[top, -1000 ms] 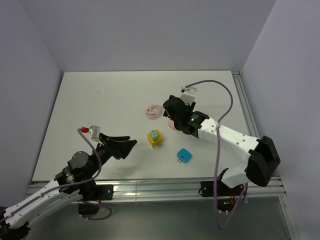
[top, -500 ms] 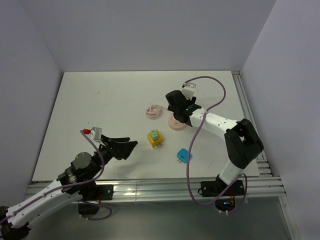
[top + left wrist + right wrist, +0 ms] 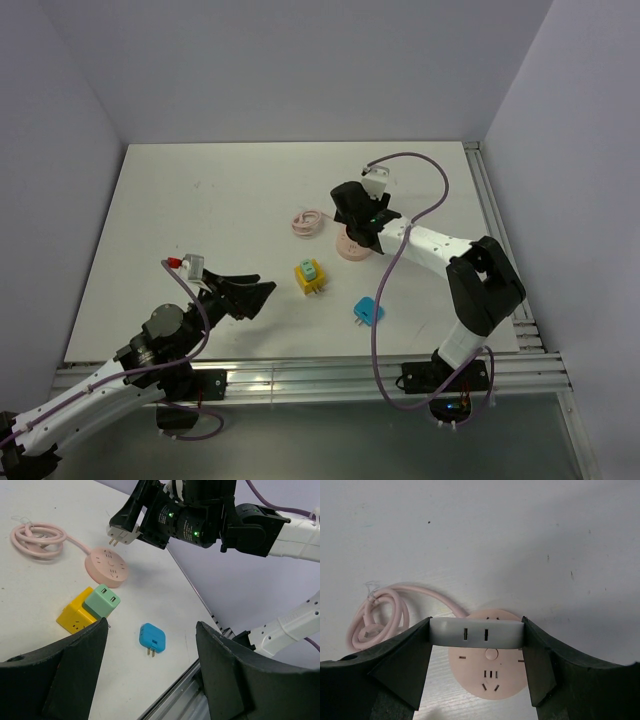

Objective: Insert the plug

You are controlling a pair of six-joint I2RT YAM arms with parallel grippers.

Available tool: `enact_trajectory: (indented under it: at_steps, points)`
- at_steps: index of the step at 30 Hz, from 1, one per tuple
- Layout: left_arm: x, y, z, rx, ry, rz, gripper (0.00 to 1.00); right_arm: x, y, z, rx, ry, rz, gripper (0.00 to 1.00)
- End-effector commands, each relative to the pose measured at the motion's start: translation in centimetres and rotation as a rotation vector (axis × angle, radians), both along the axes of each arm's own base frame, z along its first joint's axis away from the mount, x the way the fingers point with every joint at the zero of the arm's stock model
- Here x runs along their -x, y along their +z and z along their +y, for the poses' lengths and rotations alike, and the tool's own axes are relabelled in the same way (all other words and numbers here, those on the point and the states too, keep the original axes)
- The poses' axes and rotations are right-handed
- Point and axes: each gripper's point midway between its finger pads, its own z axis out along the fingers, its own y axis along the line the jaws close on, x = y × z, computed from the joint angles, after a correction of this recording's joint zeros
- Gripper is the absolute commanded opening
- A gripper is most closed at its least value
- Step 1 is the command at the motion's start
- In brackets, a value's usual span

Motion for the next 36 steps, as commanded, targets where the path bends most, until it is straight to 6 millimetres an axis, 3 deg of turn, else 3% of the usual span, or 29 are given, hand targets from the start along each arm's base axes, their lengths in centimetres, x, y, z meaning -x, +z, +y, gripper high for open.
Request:
enact_trajectory:
  at_steps: [1, 10, 36]
  points:
    - [0.0, 1.0, 0.1, 0.03, 0.007, -0.029, 0.77, -0.2, -0.2, -0.3, 0.031, -0.009, -0.021, 0.0]
    - [0.0, 0.9, -0.2, 0.039, -0.006, -0.023, 0.76, 0.8, -1.2, -0.5, 0.05, 0.001, -0.003, 0.0]
    - [0.3, 1.3, -0.3, 0.067, -0.021, -0.017, 0.77, 0.1, -2.4, -0.4, 0.098, -0.004, 0.005, 0.0]
